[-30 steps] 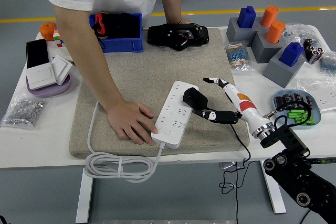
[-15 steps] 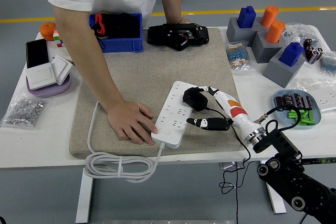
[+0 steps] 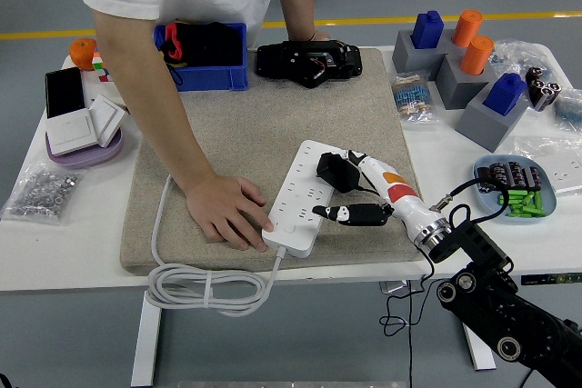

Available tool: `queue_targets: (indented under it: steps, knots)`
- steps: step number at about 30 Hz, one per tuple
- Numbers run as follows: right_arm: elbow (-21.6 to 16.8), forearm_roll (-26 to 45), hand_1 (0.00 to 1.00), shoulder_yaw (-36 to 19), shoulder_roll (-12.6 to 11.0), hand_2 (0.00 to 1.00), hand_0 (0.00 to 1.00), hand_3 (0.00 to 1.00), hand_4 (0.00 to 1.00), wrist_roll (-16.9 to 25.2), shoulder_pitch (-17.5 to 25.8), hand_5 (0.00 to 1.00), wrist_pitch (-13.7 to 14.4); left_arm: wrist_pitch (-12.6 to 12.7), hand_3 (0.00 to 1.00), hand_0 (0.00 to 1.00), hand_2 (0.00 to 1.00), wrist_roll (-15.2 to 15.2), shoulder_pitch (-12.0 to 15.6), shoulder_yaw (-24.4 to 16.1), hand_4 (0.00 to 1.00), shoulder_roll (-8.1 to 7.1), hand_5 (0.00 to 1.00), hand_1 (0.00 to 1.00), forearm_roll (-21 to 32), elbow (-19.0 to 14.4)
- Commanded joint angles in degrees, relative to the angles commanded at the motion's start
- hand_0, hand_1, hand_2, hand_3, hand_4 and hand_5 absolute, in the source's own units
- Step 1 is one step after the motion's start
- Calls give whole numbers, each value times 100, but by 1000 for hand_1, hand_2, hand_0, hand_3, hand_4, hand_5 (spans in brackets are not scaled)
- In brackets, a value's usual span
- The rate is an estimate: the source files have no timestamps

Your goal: Press the white button,pick up the black plug,place it near the board,insert it into the board

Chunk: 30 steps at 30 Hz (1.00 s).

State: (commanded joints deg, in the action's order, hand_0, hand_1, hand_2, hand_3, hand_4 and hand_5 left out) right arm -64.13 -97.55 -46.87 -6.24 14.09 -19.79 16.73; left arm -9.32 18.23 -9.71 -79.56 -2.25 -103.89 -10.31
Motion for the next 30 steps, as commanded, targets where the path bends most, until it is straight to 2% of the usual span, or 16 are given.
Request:
queue_targets:
  steps: [30]
  knots:
    - [146,119,848,334,79,799,885,798,998,13,-211,420,-18,-4,639,693,613,5,-4,-30,561,-5,203,638,-41,0]
